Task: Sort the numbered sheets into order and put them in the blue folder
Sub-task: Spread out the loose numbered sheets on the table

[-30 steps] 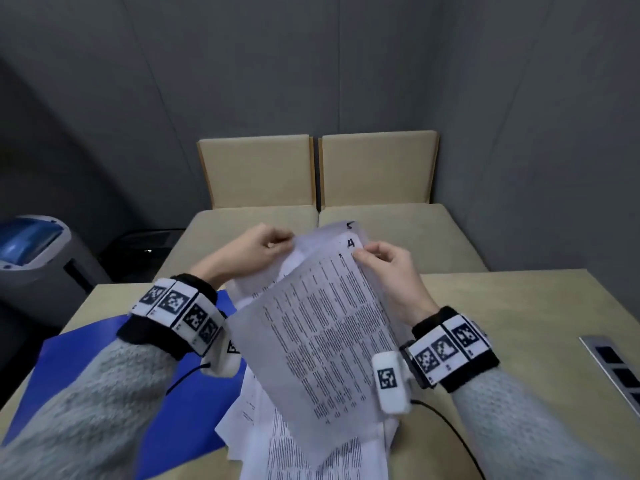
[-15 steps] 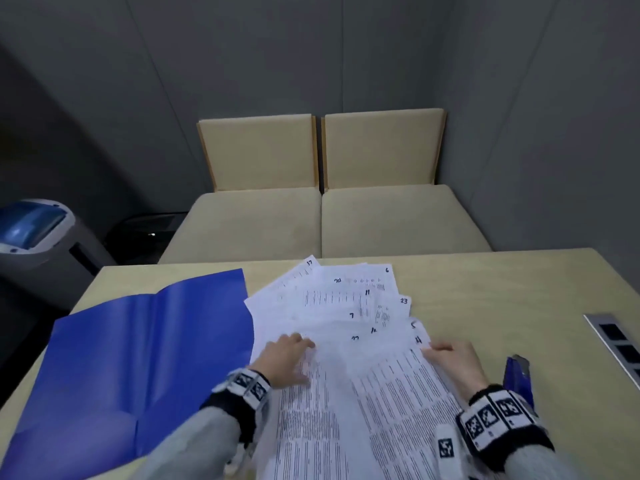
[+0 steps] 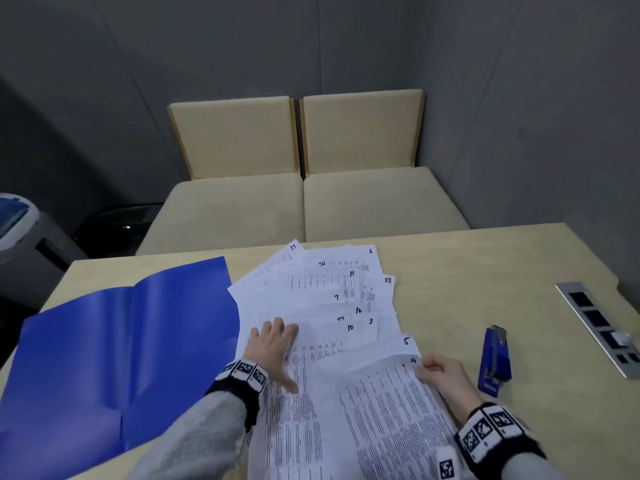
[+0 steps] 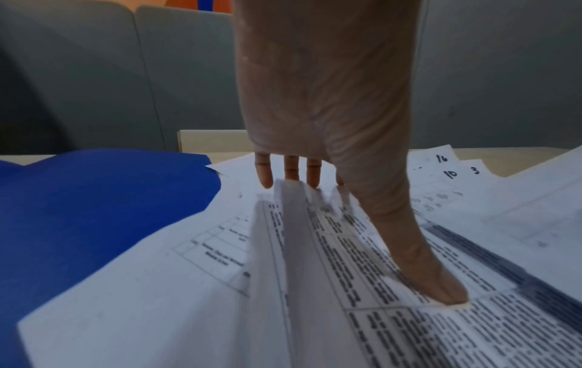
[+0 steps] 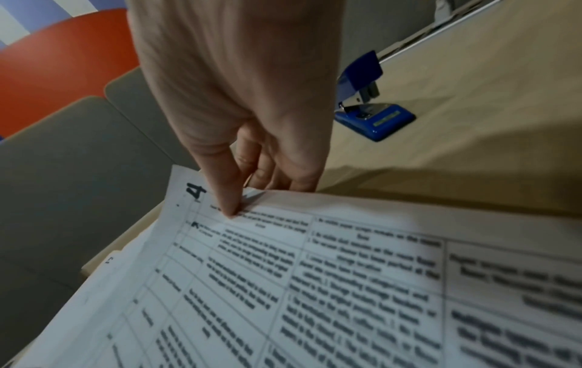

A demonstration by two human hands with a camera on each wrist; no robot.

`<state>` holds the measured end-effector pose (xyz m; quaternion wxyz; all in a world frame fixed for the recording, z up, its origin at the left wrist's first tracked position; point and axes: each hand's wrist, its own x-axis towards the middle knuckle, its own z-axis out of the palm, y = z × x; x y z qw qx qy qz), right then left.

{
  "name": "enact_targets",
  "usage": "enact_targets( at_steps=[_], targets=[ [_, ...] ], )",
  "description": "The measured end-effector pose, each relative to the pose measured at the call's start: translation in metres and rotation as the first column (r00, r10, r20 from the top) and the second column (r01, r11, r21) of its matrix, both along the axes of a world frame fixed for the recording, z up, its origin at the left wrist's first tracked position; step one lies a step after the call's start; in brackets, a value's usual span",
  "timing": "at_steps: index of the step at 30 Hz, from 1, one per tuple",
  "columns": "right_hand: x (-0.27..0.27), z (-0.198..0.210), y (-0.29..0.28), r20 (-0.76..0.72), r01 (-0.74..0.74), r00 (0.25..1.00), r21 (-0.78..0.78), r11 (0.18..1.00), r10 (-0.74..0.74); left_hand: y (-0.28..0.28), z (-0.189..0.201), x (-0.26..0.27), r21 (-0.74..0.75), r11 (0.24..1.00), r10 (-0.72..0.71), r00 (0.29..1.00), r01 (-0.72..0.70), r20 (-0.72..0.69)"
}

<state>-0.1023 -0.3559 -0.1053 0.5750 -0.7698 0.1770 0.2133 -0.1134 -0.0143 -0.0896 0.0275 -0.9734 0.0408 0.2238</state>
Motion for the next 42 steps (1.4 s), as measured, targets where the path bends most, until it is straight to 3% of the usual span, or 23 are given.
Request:
enact_targets(
  at_steps=[3,8,11,13,16,19,22,24,30,33,36,39,40,42],
  targets=[
    [-0.006,-0.003,0.014,-0.034,0.049,0.998,0.094,0.994,-0.045,0.003,0.001,0.0,-0.008,1.0,0.022,0.999,-0.021,0.037],
    [-0.007,-0.014,0.03,-0.092,0.057,0.995,0.082,0.995,-0.049,0.013,0.003,-0.006,-0.109,0.983,0.158,0.985,-0.149,0.075],
    [-0.006,-0.013,0.037,-0.11,0.05,0.993,0.088,0.995,-0.04,0.021,0.001,-0.013,-0.223,0.932,0.294,0.956,-0.286,0.005],
    [-0.004,-0.012,0.041,-0.113,0.051,0.993,0.103,0.993,-0.039,0.025,0.0,-0.017,-0.374,0.851,0.388,0.921,-0.368,-0.025],
    [-0.001,-0.011,0.047,-0.115,0.054,0.993,0.113,0.992,-0.041,0.028,0.001,-0.024,-0.641,0.6,0.592,0.804,-0.479,-0.047],
    [0.0,-0.012,0.055,-0.116,0.059,0.992,0.094,0.994,-0.048,0.023,0.004,-0.03,-0.798,0.279,0.787,0.603,-0.534,-0.128],
    [0.003,-0.015,0.063,-0.101,0.071,0.993,0.072,0.995,-0.063,0.009,0.011,-0.038,-0.865,-0.079,0.833,0.443,-0.496,-0.331],
    [0.005,-0.017,0.068,-0.095,0.092,0.992,0.046,0.995,-0.087,0.0,0.015,-0.042,-0.849,-0.212,0.806,0.405,-0.483,-0.432],
    [0.008,-0.017,0.082,-0.099,0.097,0.99,-0.019,0.995,-0.098,0.0,0.002,-0.051,-0.8,-0.204,0.848,0.306,-0.565,-0.433],
    [0.009,-0.02,0.092,-0.114,0.079,0.99,-0.029,0.996,-0.081,0.003,-0.004,-0.051,-0.795,-0.25,0.852,0.265,-0.553,-0.452],
    [0.009,-0.021,0.1,-0.126,0.094,0.987,-0.045,0.995,-0.099,-0.001,0.005,-0.053,-0.81,-0.224,0.849,0.299,-0.542,-0.435],
    [0.006,-0.017,0.104,-0.102,0.105,0.988,-0.123,0.987,-0.118,-0.003,0.011,-0.057,-0.752,-0.186,0.8,0.347,-0.632,-0.489],
    [0.005,-0.017,0.105,-0.094,0.096,0.989,-0.144,0.985,-0.11,-0.002,0.011,-0.059,-0.732,-0.15,0.775,0.38,-0.665,-0.505],
    [0.004,-0.016,0.108,-0.108,0.052,0.992,-0.162,0.985,-0.07,0.001,0.006,-0.062,-0.711,-0.011,0.755,0.46,-0.703,-0.467]
  ],
)
